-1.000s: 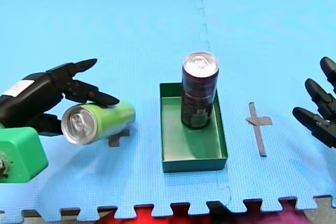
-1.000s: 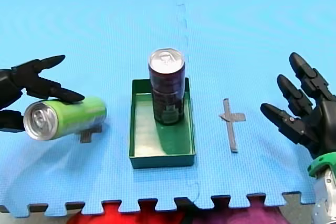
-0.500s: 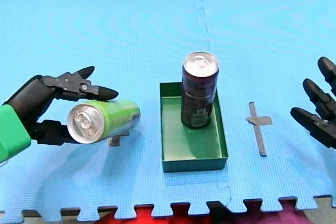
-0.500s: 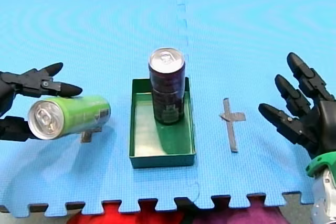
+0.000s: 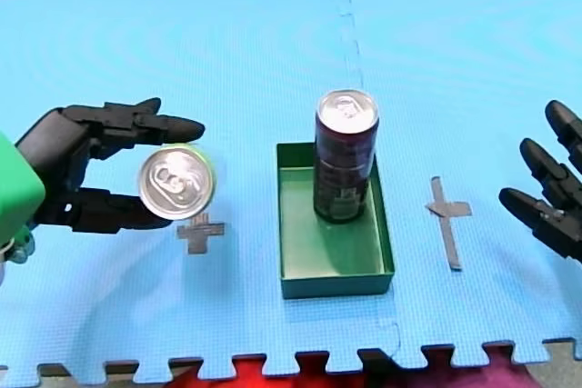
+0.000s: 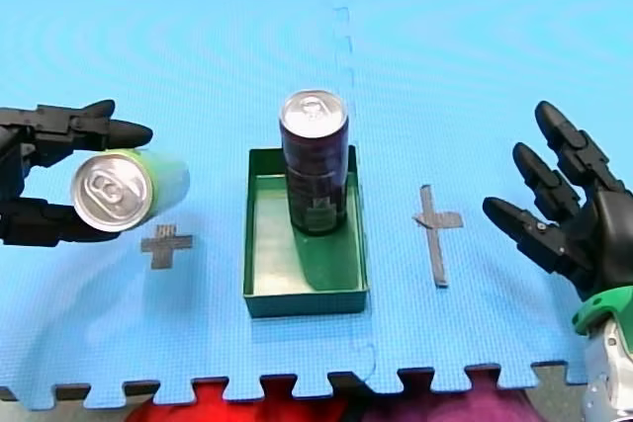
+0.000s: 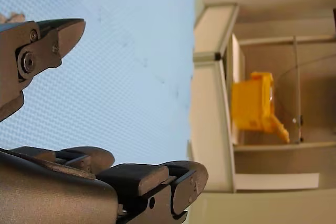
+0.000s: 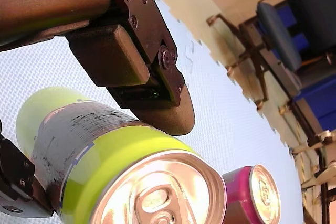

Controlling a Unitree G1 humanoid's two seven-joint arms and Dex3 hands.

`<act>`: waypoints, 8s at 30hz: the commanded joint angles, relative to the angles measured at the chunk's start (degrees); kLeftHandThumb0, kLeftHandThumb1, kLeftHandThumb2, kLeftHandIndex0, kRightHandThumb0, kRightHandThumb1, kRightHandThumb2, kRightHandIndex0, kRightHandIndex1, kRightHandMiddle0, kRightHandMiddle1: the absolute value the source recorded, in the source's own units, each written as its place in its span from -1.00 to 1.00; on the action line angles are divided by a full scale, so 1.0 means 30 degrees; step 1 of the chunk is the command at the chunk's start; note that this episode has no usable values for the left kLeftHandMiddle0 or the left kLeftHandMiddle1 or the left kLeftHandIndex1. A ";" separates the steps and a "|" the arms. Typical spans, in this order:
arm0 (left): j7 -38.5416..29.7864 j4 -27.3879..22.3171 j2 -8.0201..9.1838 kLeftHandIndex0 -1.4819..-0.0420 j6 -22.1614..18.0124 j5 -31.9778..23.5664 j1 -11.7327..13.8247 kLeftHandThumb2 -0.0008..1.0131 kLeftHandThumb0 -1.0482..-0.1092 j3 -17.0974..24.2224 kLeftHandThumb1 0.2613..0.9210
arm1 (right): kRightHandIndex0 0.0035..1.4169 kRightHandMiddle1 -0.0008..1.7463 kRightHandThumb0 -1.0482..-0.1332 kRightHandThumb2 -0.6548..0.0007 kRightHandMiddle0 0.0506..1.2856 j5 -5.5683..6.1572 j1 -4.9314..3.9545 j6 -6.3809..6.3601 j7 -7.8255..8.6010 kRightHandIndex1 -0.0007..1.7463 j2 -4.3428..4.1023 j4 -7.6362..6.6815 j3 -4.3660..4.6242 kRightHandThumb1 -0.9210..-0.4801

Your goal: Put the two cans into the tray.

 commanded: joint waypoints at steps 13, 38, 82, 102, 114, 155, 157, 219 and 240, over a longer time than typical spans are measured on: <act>0.0561 -0.6470 -0.0295 -0.78 0.5652 -0.2822 0.1223 -1.00 0.33 0.2726 0.36 | -0.39 -1.00 -0.51 0.99 -0.43 -0.0362 -0.0090 -0.0123 -0.0688 -1.00 -0.0139 0.0462 -0.0031 -0.34; 0.2791 -0.8027 -0.3582 -0.82 0.8821 -0.3524 0.0796 -1.00 0.27 0.3161 0.36 | -0.42 -1.00 -0.63 0.98 -0.45 -0.0313 -0.0081 0.0467 -0.0620 -1.00 -0.0030 0.0026 0.0165 -0.52; 0.5666 -0.8069 -0.9404 -0.77 0.9098 -0.6689 0.3583 -0.99 0.42 0.4187 0.58 | -0.40 -1.00 -0.75 0.99 -0.44 -0.0559 0.0296 0.0654 -0.0757 -1.00 0.0083 -0.0219 0.0514 -0.80; 0.6292 -0.8985 -1.0423 -0.77 0.9826 -0.6733 0.3775 -0.99 0.42 0.2822 0.64 | -0.41 -1.00 -0.72 0.99 -0.46 -0.0587 0.0406 0.0367 -0.0608 -1.00 0.0167 -0.0212 0.0605 -0.89; 0.6685 -0.9115 -1.0532 -0.77 1.0235 -0.6404 0.3773 -0.99 0.42 0.2262 0.67 | -0.42 -1.00 -0.72 0.99 -0.47 -0.0577 0.0491 0.0361 -0.0548 -1.00 0.0164 -0.0385 0.0607 -0.91; 0.7725 -0.8725 -1.1975 -0.74 1.1497 -0.5222 0.3917 -1.00 0.35 0.0599 0.67 | -0.45 -1.00 -0.71 0.99 -0.49 -0.0727 0.0791 0.0517 -0.0951 -1.00 0.0399 -0.1238 0.0958 -0.98; 0.7705 -0.8657 -1.2010 -0.74 1.1494 -0.5189 0.3911 -1.00 0.35 0.0584 0.67 | -0.45 -1.00 -0.71 0.99 -0.49 -0.0714 0.0787 0.0505 -0.0934 -1.00 0.0405 -0.1223 0.0949 -0.98; 0.7190 -0.7209 -1.2500 -0.74 1.1679 -0.4052 0.3751 -1.00 0.35 -0.0179 0.71 | -0.45 -1.00 -0.72 0.97 -0.51 -0.0844 0.0907 0.0476 -0.1335 -1.00 0.0461 -0.1642 0.1190 -1.00; 0.7207 -0.7312 -1.2515 -0.74 1.1875 -0.4009 0.3769 -1.00 0.34 -0.0237 0.71 | -0.45 -1.00 -0.71 0.96 -0.50 -0.0829 0.0892 0.0487 -0.1357 -1.00 0.0475 -0.1637 0.1151 -1.00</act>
